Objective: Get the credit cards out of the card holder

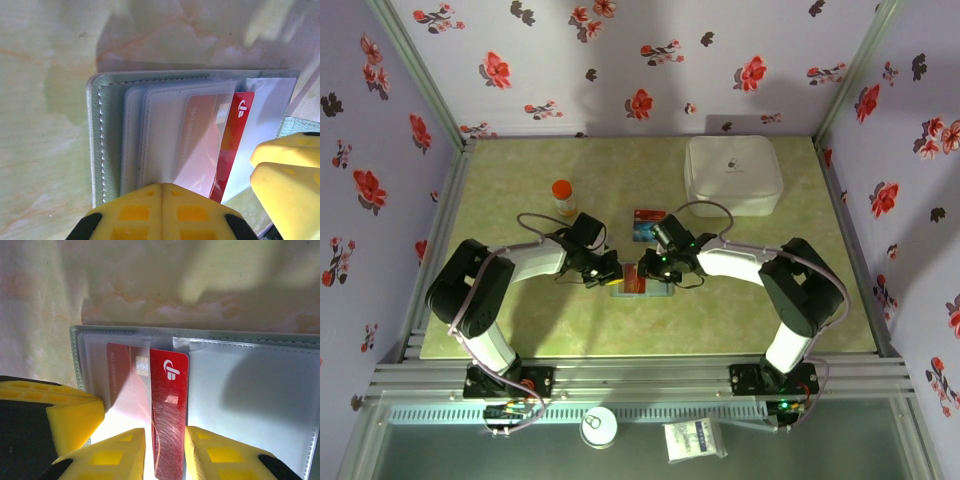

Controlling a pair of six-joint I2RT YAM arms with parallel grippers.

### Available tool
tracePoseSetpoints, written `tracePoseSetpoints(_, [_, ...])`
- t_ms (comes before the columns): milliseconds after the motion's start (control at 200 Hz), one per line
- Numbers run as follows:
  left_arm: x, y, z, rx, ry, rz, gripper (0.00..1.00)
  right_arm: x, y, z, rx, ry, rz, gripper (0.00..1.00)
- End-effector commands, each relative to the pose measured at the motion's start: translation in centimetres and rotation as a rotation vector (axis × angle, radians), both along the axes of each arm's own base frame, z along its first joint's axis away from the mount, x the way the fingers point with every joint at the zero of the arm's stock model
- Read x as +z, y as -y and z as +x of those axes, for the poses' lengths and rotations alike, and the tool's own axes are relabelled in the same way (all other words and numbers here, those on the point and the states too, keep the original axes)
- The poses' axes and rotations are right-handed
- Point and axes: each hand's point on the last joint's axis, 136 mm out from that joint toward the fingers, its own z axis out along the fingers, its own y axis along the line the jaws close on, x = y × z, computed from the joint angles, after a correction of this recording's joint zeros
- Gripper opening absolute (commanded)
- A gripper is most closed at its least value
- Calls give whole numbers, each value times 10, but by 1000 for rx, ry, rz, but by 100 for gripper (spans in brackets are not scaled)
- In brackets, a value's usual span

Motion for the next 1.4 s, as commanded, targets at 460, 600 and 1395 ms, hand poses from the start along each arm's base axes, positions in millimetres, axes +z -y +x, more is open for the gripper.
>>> tracePoseSetpoints(460, [-6,-3,-2,-18,-4,41,0,-11,-10,0,-27,-57,99,25])
tracePoseSetpoints(600, [-6,-3,-2,-19,-5,41,0,-7,-12,1,-34,-51,135,24])
tracePoseSetpoints(1395, [-7,-3,-1,-17,-12,46,0,8,-8,0,-46,-30,160,20])
